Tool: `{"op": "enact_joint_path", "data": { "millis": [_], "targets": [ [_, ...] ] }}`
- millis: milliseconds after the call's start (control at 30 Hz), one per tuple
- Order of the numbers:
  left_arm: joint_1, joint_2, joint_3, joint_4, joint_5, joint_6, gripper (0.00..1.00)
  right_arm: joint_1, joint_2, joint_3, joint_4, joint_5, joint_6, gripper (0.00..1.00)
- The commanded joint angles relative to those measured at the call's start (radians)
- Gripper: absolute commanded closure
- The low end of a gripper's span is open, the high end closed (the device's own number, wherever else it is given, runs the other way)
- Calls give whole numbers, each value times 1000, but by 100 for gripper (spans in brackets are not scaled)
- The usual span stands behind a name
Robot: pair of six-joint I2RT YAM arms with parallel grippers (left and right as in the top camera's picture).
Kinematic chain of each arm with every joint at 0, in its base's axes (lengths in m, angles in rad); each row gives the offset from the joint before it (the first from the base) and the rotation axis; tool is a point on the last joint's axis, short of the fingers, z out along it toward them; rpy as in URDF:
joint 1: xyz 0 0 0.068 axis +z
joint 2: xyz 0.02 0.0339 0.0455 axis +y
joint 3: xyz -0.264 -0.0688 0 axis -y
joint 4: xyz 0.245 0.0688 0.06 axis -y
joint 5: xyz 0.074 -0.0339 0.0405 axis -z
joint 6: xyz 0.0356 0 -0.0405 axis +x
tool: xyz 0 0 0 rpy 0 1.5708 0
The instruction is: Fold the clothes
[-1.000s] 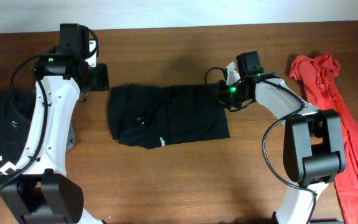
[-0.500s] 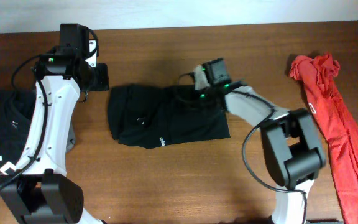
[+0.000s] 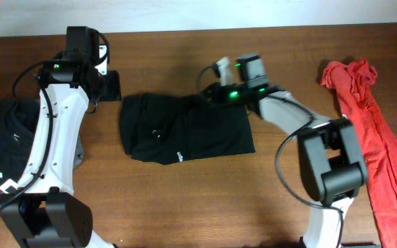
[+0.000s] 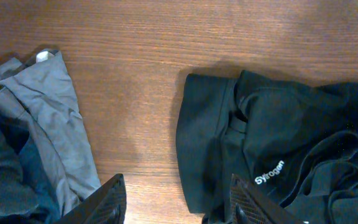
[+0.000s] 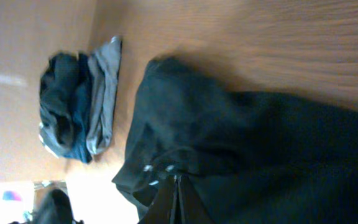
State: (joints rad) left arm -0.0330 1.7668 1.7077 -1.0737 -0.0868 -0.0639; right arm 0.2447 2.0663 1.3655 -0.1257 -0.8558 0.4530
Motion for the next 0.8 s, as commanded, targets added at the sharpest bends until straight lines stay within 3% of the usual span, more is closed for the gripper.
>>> {"op": "enact_joint_path", "data": {
  "millis": [0, 233, 400, 567, 767],
  "targets": [
    [3, -34, 14, 0, -7, 15, 46, -81, -1, 15, -42, -71, -7, 96],
    [3, -34, 14, 0, -7, 15, 46, -109, 1, 12, -363, 189, -7, 96],
    [3, -34, 14, 0, -7, 15, 46, -7, 1, -6, -408, 320, -7, 96],
    [3, -34, 14, -1, -7, 15, 46, 128, 4, -6, -279, 335, -7, 96],
    [3, -34, 14, -2, -7, 15, 46, 215, 4, -5, 101, 211, 19, 96]
  ]
}}
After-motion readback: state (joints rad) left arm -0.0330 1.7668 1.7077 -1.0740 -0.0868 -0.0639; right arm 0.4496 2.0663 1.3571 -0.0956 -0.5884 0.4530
